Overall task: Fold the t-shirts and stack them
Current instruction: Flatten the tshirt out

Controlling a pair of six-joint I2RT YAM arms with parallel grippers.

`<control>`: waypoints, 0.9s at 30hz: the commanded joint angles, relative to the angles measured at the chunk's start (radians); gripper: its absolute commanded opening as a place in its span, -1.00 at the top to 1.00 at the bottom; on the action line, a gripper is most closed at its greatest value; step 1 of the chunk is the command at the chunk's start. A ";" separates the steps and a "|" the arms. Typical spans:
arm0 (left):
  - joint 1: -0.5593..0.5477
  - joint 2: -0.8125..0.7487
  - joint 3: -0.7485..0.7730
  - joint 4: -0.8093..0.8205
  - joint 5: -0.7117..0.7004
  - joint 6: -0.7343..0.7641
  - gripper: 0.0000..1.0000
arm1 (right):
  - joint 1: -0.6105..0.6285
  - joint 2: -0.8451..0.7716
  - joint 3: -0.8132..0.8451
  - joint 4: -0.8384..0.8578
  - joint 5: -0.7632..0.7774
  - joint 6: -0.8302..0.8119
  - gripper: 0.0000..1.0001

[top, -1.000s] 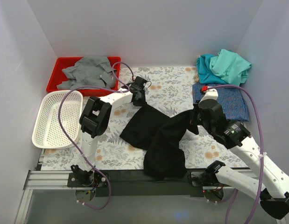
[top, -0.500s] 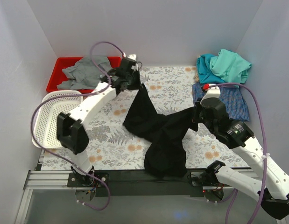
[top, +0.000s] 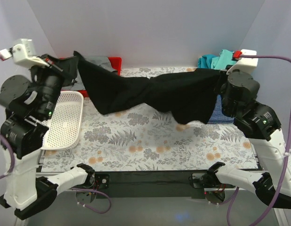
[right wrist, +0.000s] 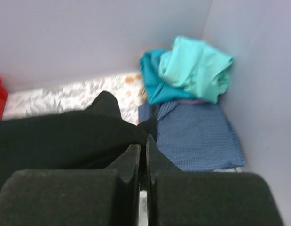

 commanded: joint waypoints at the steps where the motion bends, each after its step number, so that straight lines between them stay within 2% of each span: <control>1: 0.001 -0.024 0.018 -0.100 -0.129 0.029 1.00 | 0.002 -0.009 0.129 0.081 0.208 -0.165 0.97; 5: 0.001 -0.052 -0.030 -0.137 -0.106 0.008 1.00 | 0.002 -0.059 0.115 0.160 0.160 -0.192 0.97; 9: 0.001 -0.040 -0.128 -0.163 -0.082 -0.021 1.00 | 0.002 -0.153 -0.033 0.153 0.032 -0.113 0.97; 12: 0.001 -0.034 -0.185 -0.151 -0.069 -0.049 1.00 | 0.002 -0.185 -0.115 0.132 -0.002 -0.066 0.97; 19: 0.001 -0.044 -0.248 -0.122 -0.056 -0.035 1.00 | 0.002 -0.218 -0.196 0.088 -0.039 -0.031 0.97; 23: 0.001 -0.040 -0.342 -0.117 -0.039 -0.060 1.00 | 0.002 -0.234 -0.249 0.078 -0.162 -0.002 0.97; 25: 0.002 -0.047 -0.386 -0.084 -0.063 -0.066 1.00 | 0.002 -0.241 -0.278 0.072 -0.144 0.027 0.97; 27: 0.001 -0.031 -0.396 -0.051 -0.053 -0.042 1.00 | 0.002 -0.245 -0.304 0.072 -0.059 0.030 0.97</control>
